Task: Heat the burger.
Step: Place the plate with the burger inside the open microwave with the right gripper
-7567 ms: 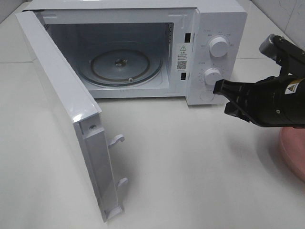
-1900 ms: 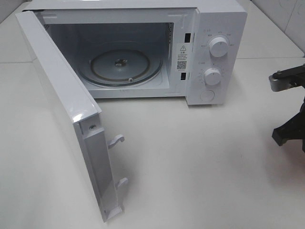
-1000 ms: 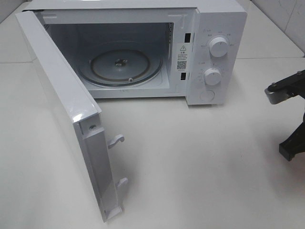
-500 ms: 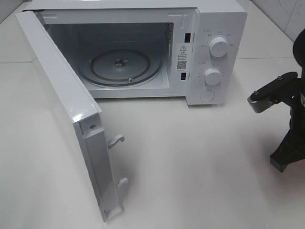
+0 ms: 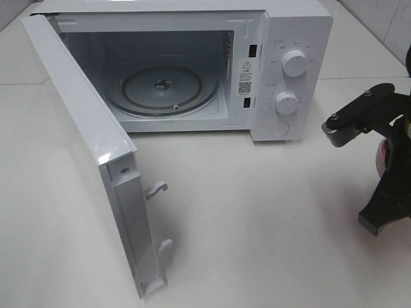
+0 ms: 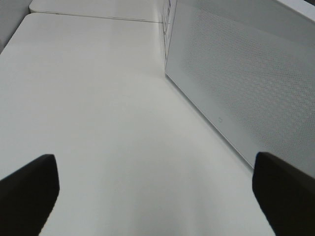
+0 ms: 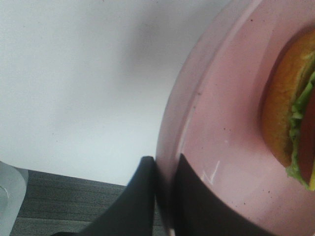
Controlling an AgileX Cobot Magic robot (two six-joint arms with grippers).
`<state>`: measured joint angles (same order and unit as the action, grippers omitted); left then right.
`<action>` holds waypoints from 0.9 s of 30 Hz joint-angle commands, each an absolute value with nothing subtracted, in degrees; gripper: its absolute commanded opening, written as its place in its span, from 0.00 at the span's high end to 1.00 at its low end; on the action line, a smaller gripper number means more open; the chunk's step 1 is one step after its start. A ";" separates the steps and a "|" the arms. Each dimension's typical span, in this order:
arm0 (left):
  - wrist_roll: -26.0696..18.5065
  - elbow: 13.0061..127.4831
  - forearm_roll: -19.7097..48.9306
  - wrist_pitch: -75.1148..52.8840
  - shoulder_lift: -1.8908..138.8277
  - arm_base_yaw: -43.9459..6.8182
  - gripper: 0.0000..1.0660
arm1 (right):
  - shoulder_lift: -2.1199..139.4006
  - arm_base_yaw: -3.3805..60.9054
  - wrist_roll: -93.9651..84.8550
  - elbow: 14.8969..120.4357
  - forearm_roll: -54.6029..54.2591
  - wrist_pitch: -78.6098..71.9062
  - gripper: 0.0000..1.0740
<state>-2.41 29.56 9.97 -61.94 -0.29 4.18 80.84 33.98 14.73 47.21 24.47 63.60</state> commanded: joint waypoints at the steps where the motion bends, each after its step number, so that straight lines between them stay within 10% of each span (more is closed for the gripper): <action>1: -2.29 29.56 10.08 -61.08 -1.15 4.30 0.06 | 79.53 34.78 16.10 47.21 28.30 66.06 1.00; 27: -2.29 29.56 10.08 -61.08 -1.15 4.30 0.06 | 75.86 45.55 23.55 40.39 33.40 66.41 1.00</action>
<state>-2.41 29.56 9.97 -61.94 -0.29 4.18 76.15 45.26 22.52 40.68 29.45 65.43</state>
